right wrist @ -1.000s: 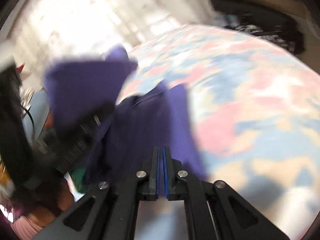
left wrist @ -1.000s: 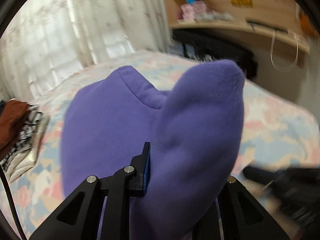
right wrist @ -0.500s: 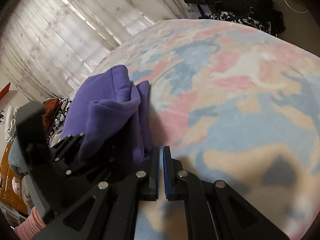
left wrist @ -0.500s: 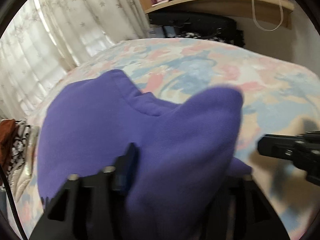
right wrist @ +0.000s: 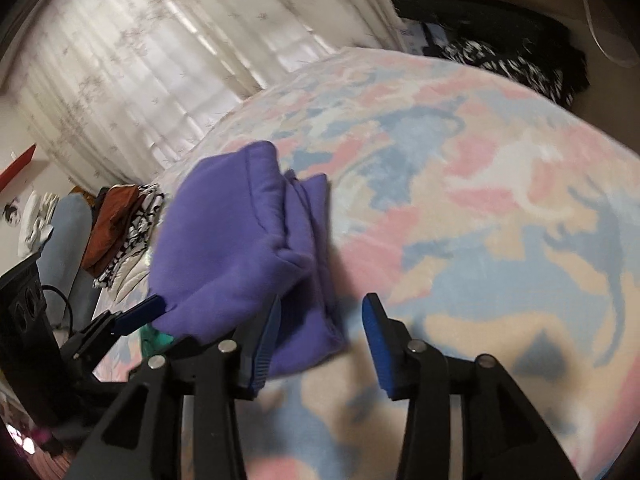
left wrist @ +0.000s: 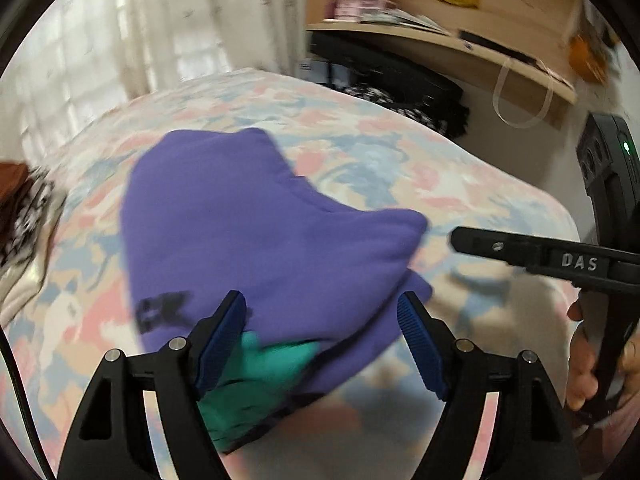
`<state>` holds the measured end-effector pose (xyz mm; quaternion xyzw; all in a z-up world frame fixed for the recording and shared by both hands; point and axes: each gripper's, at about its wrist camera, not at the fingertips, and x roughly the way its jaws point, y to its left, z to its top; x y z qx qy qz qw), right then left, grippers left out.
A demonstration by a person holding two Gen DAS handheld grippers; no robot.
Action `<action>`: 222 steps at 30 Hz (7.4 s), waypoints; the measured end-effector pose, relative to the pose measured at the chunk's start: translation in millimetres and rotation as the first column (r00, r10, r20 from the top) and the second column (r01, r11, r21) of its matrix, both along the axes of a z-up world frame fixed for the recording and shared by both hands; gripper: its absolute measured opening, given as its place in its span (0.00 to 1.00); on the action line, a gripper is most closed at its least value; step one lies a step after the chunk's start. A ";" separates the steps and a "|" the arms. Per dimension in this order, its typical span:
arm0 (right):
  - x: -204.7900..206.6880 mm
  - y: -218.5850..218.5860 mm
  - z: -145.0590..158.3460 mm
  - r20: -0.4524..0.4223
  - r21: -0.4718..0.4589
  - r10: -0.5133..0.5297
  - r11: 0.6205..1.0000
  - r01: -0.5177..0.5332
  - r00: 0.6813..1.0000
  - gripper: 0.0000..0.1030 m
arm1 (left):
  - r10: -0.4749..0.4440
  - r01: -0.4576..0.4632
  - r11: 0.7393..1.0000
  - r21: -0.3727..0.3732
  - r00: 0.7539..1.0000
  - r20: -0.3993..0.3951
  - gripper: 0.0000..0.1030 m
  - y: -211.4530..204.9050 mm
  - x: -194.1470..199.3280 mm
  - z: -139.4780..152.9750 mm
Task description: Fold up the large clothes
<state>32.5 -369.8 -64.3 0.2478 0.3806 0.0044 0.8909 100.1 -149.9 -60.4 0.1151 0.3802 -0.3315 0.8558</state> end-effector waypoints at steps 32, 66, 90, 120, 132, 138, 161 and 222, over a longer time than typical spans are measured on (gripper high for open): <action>98.2 7.9 -23.0 -0.128 0.162 0.291 0.949 -0.270 0.948 0.15 | 0.168 -0.170 0.969 0.180 0.985 0.023 0.99 4.2 129.6 -25.9; 155.2 13.6 25.3 -0.088 0.008 0.146 0.989 -0.146 0.985 0.26 | 0.259 -0.249 0.942 0.226 0.966 -0.019 1.00 10.3 185.8 -14.3; 245.0 40.1 -45.9 -0.284 -0.032 0.146 0.986 -0.162 0.948 0.26 | 0.282 -0.257 0.951 0.173 0.950 -0.135 1.00 -2.4 212.7 -49.5; 123.6 -13.7 -13.8 -0.260 0.156 0.319 0.945 -0.286 0.911 0.77 | 0.258 -0.296 0.955 -0.038 0.883 -0.392 0.99 89.0 124.5 -44.9; 148.7 -19.4 -57.8 -0.289 0.279 0.349 0.921 -0.271 0.891 0.77 | 0.195 -0.327 0.930 -0.169 0.828 -0.526 1.00 99.0 140.4 -79.7; 158.1 -14.1 -76.1 -0.289 0.348 0.389 0.894 -0.282 0.875 0.77 | 0.169 -0.342 0.917 -0.204 0.799 -0.577 1.00 103.1 141.5 -88.7; 169.6 -0.8 -96.3 -0.270 0.387 0.448 0.861 -0.331 0.852 0.87 | 0.013 -0.300 0.911 -0.285 0.710 -0.704 1.00 78.1 115.6 -125.1; 458.7 454.7 110.7 0.272 0.037 0.615 0.762 -0.647 0.740 0.40 | 0.536 -0.573 0.745 -0.342 0.819 -0.206 0.91 543.5 410.3 97.4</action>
